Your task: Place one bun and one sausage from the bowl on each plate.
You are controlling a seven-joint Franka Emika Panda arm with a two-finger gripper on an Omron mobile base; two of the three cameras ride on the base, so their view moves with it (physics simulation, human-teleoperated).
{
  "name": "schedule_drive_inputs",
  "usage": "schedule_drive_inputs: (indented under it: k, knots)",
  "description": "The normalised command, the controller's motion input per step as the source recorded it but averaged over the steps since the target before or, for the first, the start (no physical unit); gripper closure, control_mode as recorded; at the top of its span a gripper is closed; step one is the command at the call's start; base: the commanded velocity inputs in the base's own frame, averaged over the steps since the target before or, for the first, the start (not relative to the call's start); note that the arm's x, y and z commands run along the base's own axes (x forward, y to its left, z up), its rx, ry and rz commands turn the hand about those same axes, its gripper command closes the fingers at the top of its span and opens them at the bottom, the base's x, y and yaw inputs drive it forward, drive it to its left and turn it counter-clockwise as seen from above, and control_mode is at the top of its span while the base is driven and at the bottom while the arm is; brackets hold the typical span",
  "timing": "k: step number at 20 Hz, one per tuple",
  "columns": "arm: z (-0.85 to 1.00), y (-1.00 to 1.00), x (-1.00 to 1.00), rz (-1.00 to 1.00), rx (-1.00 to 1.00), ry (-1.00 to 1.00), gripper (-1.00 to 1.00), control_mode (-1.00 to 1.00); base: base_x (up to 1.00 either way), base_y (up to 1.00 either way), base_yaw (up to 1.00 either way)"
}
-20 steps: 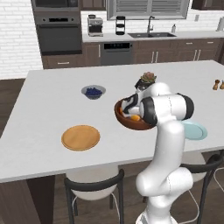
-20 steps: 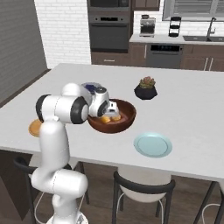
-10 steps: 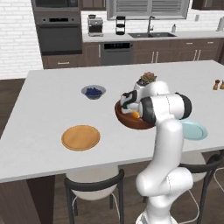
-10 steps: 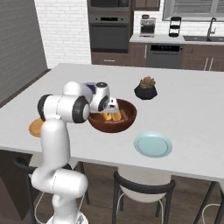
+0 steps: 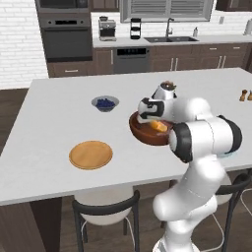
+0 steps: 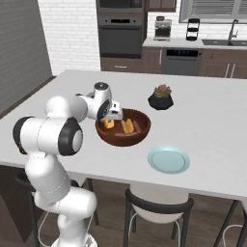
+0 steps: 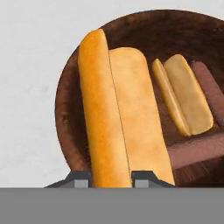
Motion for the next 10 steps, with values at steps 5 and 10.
schedule_drive_inputs:
  k: [5,10]
  knots:
    - [0.8,0.81,-0.78,0.0,0.01,0.0,1.0,-1.0,0.0,0.0,0.0]
    - [0.5,1.0,-0.76,0.0,0.0,0.01,1.0,-1.0,0.0,0.0,0.0]
